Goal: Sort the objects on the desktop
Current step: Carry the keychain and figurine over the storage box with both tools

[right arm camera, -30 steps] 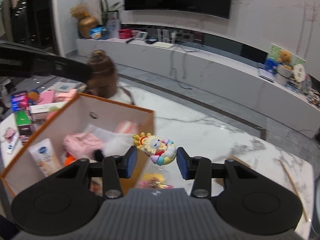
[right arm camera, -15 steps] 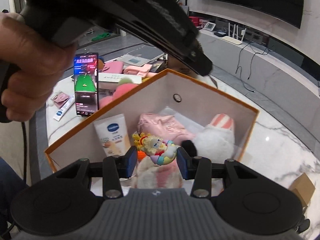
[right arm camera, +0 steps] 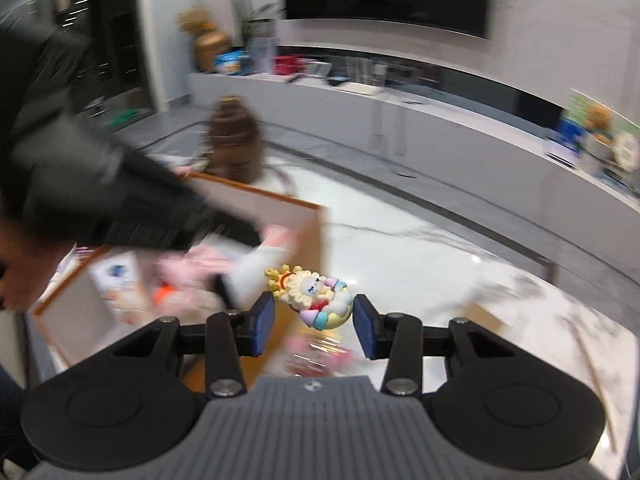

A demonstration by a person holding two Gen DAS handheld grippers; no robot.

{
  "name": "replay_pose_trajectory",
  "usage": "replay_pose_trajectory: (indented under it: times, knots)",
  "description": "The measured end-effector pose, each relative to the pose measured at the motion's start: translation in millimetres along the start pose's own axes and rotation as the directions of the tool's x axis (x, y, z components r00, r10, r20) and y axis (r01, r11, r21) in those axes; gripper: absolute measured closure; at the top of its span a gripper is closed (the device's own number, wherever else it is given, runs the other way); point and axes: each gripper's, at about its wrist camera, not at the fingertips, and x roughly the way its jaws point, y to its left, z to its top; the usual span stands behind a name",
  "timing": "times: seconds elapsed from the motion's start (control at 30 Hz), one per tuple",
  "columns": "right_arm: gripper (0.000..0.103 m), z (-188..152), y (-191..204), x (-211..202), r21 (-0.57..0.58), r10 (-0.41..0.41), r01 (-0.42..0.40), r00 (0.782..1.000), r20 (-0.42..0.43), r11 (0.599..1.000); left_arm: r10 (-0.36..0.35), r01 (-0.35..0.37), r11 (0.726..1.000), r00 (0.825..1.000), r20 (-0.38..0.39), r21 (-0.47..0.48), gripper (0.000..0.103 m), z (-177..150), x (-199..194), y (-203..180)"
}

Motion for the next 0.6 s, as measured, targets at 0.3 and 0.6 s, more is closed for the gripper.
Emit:
replay_pose_trajectory:
  times: [0.3, 0.6]
  knots:
    - [0.058, -42, -96, -14, 0.183, -0.126, 0.130, 0.991, -0.034, 0.974, 0.077, 0.228, 0.719, 0.913, -0.401, 0.657, 0.049, -2, 114, -81]
    - [0.058, -58, -123, -19, 0.245, -0.128, 0.135, 0.991, -0.042, 0.960, 0.105, 0.398, 0.546, 0.841, -0.531, 0.737, 0.049, 3, 154, -84]
